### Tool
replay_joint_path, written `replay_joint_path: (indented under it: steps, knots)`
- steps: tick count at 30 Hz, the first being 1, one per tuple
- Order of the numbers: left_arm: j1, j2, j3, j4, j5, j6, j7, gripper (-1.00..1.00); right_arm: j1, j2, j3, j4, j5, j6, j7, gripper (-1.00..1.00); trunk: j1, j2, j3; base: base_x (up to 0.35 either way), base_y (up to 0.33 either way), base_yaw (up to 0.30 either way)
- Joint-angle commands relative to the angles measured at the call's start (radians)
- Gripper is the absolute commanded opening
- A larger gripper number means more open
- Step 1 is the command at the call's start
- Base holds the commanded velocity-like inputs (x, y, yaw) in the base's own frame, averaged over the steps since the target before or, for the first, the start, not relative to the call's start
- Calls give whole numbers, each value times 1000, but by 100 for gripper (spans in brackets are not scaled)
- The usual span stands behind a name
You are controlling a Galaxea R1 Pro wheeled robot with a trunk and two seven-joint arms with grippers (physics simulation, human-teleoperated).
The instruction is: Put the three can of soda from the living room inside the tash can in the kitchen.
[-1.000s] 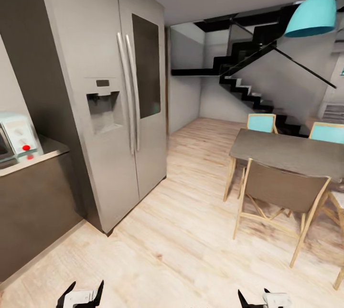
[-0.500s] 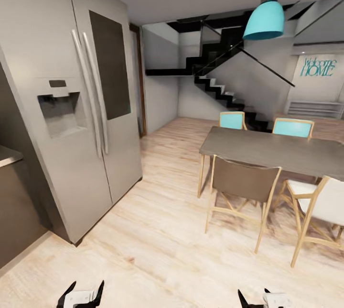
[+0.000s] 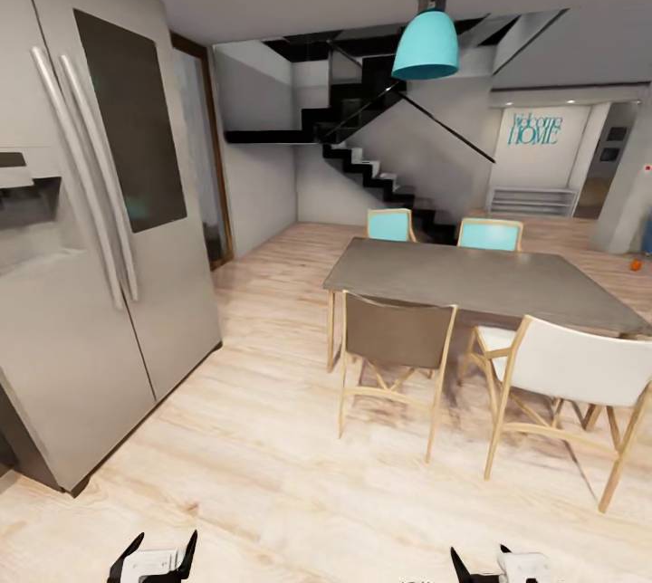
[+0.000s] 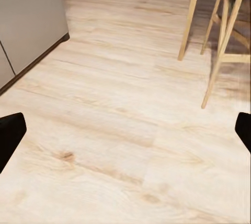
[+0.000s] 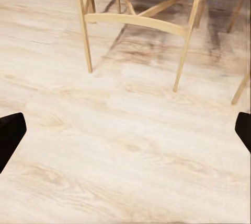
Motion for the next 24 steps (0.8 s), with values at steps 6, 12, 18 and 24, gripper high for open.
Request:
replay_joint_path:
  steps: [6, 12, 18, 24]
  knots:
    - [0, 0, 0, 0, 0, 0, 0, 100, -2, 0, 0, 5, 0, 0, 0, 100, 0, 0, 2, 0, -288, -250]
    - [0, 0, -1, 0, -1, 0, 0, 100, -2, 0, 0, 6, 0, 0, 0, 100, 0, 0, 4, 0, -288, -250]
    - [0, 0, -1, 0, -1, 0, 0, 100, -2, 0, 0, 6, 0, 0, 0, 100, 0, 0, 6, 0, -288, -250]
    - [0, 0, -2, 0, -1, 0, 0, 100, -2, 0, 0, 6, 0, 0, 0, 100, 0, 0, 9, 0, -288, -250]
